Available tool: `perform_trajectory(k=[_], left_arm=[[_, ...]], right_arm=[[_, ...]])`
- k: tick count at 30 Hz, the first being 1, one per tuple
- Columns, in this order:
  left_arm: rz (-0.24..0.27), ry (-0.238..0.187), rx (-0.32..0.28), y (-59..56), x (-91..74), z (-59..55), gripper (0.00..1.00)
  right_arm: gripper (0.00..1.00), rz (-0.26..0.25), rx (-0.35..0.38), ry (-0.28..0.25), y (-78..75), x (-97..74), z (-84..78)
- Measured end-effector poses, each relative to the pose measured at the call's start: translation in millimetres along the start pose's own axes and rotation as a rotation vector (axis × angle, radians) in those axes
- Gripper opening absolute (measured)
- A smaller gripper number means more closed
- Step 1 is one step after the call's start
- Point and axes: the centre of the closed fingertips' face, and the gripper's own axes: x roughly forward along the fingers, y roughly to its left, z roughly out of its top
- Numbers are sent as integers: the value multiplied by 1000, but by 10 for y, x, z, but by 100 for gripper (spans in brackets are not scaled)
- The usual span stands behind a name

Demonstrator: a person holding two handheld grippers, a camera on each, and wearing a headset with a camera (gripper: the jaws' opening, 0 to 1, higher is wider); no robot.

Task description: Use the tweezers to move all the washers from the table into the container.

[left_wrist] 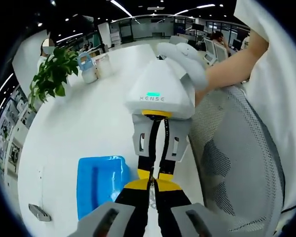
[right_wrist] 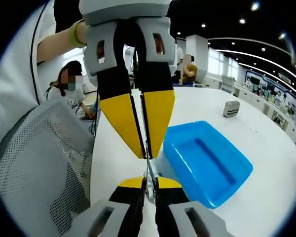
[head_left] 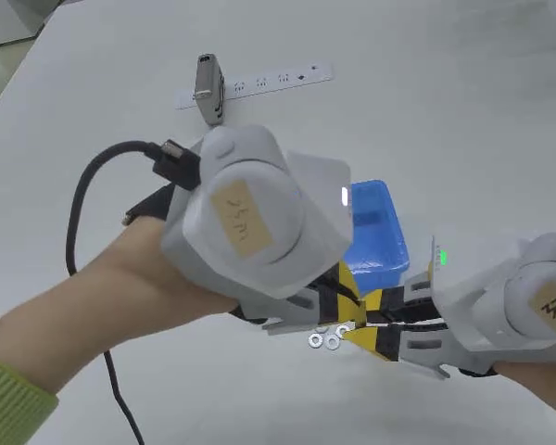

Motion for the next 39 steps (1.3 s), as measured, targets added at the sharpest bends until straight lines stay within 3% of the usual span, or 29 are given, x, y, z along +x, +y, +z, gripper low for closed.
perform_trajectory(k=[2,4,8,11,13,16,18,22,25,29,35,39], left_arm=[[23,-76,-40,7,-14,103,17],[51,-120,-88,28,-47,144,27],[117,-201,-163,28,-154,123,27],[183,-299,-282,42,-279,92,32],[229,-343,-341,64,-363,50,35],[343,-451,-455,118,-578,-29,42],[422,-490,-505,130,-702,-125,45],[599,-533,-585,153,-903,-363,57],[657,-542,-646,118,-952,-513,69],[773,-565,-715,97,-1062,-723,80],[911,-624,-776,52,-1159,-897,93],[973,-716,-781,62,-1216,-870,99]], right_arm=[[3,-1,-1,5,-9,-12,-7],[3,-6,16,6,-26,-19,-15],[3,-8,37,3,-21,-31,-21],[2,-22,70,-7,-36,-37,-21],[2,-32,102,-19,-59,-41,-19],[2,-46,158,-36,-101,-61,-22],[2,-60,194,-73,-132,-94,30],[2,-75,243,-110,-175,-182,101],[2,-94,256,-118,-195,-255,137],[3,-114,251,-121,-210,-339,203],[3,-148,233,-130,-251,-479,366],[3,-180,224,-134,-356,-533,423]])
